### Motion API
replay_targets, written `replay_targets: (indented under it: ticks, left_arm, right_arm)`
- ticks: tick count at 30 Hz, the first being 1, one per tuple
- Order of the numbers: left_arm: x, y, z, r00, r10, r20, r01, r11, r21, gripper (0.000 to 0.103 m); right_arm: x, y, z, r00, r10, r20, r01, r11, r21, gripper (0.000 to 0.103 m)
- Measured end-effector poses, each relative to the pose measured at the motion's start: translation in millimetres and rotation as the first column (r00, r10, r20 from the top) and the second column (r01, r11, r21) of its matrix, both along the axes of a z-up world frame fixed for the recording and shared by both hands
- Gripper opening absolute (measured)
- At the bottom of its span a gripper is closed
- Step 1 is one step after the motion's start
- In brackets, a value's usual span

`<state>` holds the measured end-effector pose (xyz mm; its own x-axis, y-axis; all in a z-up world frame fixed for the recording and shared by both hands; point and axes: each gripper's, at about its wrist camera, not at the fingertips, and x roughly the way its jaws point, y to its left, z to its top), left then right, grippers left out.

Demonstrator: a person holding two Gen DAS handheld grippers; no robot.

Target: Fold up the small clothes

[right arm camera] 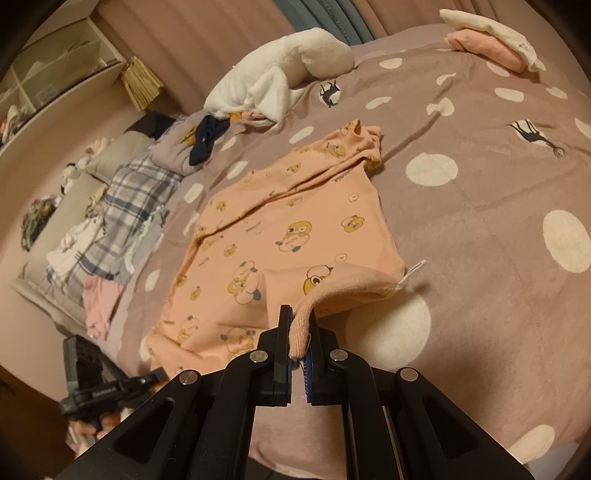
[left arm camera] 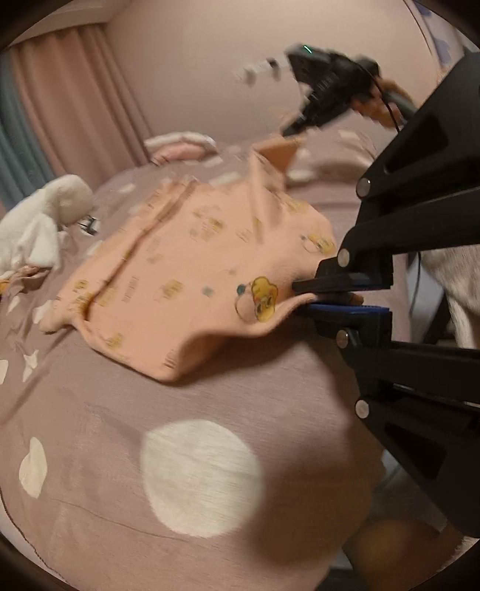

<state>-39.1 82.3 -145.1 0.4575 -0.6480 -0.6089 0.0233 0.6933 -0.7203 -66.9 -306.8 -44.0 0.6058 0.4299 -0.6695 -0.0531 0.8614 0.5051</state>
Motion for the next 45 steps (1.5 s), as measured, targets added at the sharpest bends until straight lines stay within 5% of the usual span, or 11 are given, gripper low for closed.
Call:
replay_targets:
  ticks: [14, 21, 24, 29, 31, 33, 35, 36, 37, 41, 45]
  left_arm:
    - [98.9, -4.4, 69.9, 0.992, 0.095, 0.084, -0.068, 0.958, -0.279, 0.003]
    - [185.6, 6.5, 106.9, 0.972, 0.199, 0.124, -0.144, 0.925, -0.352, 0.004]
    - [225.0, 10.8, 108.0, 0.950, 0.280, 0.136, -0.234, 0.930, -0.282, 0.004]
    - [291.5, 31.2, 55.5, 0.888, 0.455, -0.073, -0.457, 0.850, -0.261, 0.002]
    - [304.1, 41.5, 41.8, 0.855, 0.496, -0.154, -0.519, 0.826, -0.222, 0.011]
    - [301.6, 46.5, 45.5, 0.875, 0.476, -0.092, -0.485, 0.853, -0.192, 0.020]
    - [290.1, 43.4, 58.6, 0.889, 0.458, -0.002, -0.458, 0.888, -0.042, 0.053]
    - [283.6, 41.1, 62.9, 0.897, 0.441, 0.023, -0.441, 0.897, 0.027, 0.085]
    - [275.3, 38.3, 67.6, 0.910, 0.413, 0.048, -0.415, 0.906, 0.080, 0.100]
    - [223.5, 32.9, 77.3, 0.938, 0.298, 0.177, -0.321, 0.940, 0.115, 0.102]
    - [178.1, 23.4, 62.9, 0.940, 0.268, 0.210, -0.306, 0.936, 0.175, 0.102]
  right_arm:
    - [65.5, -15.1, 39.2, 0.995, -0.003, 0.101, -0.012, 0.988, 0.152, 0.006]
    - [136.0, -29.8, 63.6, 0.992, -0.023, 0.128, 0.002, 0.988, 0.157, 0.006]
    - [182.6, -36.7, 60.5, 0.994, -0.041, 0.099, 0.028, 0.992, 0.124, 0.006]
    - [256.7, -52.0, 21.2, 0.989, -0.132, -0.058, 0.137, 0.986, 0.090, 0.007]
    - [273.9, -63.6, 6.3, 0.971, -0.202, -0.124, 0.214, 0.972, 0.095, 0.013]
    - [281.8, -72.9, 1.4, 0.956, -0.252, -0.148, 0.267, 0.959, 0.099, 0.030]
    - [276.9, -74.7, 6.4, 0.957, -0.252, -0.146, 0.267, 0.960, 0.089, 0.062]
    - [272.7, -73.9, 9.6, 0.957, -0.250, -0.145, 0.263, 0.962, 0.075, 0.074]
    - [267.4, -71.9, 13.4, 0.960, -0.244, -0.133, 0.255, 0.965, 0.067, 0.075]
    - [249.3, -41.8, 25.4, 0.987, -0.124, -0.106, 0.130, 0.990, 0.051, 0.077]
    - [238.3, 22.6, 20.2, 0.986, 0.048, -0.157, -0.046, 0.999, 0.016, 0.082]
